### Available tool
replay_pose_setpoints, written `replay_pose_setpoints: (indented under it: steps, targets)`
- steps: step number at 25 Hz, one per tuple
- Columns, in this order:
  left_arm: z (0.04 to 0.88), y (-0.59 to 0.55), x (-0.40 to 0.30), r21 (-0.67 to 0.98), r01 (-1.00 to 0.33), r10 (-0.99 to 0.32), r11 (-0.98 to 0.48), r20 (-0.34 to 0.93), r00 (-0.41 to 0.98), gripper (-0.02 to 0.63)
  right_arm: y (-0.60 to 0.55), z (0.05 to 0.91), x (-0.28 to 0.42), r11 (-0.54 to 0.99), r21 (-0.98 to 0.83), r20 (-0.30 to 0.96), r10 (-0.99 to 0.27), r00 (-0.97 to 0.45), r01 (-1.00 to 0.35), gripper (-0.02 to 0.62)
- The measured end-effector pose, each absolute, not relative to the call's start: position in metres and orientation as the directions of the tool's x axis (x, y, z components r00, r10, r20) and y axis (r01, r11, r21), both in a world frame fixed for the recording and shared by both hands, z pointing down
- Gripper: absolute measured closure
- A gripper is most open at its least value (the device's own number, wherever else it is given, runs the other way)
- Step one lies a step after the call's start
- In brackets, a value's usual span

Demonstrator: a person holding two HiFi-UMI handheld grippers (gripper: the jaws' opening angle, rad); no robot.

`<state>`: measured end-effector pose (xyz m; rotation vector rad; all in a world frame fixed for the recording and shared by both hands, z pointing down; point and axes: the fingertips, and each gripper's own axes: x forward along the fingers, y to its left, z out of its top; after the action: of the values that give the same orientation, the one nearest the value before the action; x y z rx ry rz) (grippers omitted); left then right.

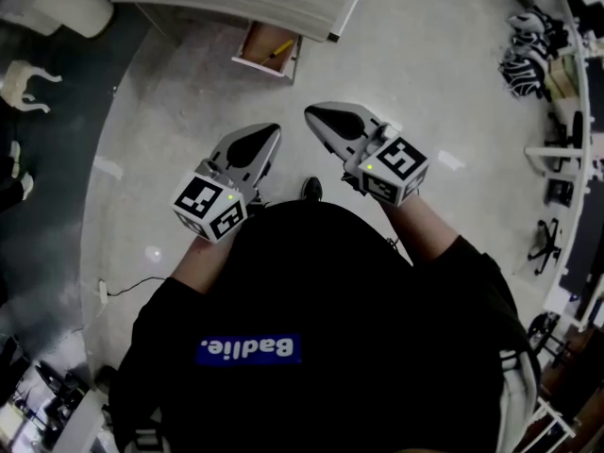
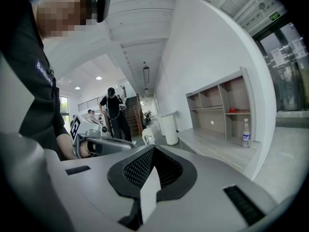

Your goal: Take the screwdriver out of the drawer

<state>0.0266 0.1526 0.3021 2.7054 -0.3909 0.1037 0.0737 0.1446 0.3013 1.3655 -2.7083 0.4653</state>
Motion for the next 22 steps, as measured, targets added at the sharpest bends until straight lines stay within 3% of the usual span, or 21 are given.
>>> replay_pose_setpoints:
  steps: [22]
  targets:
    - [0.304,0.153,0.062,0.362,-0.403,-0.377,-0.841,0.143,0.915,0.604,0.142,0.315,0.117,0.644,-0.221,0.22,-0.699,-0.681,-0.733,0.565]
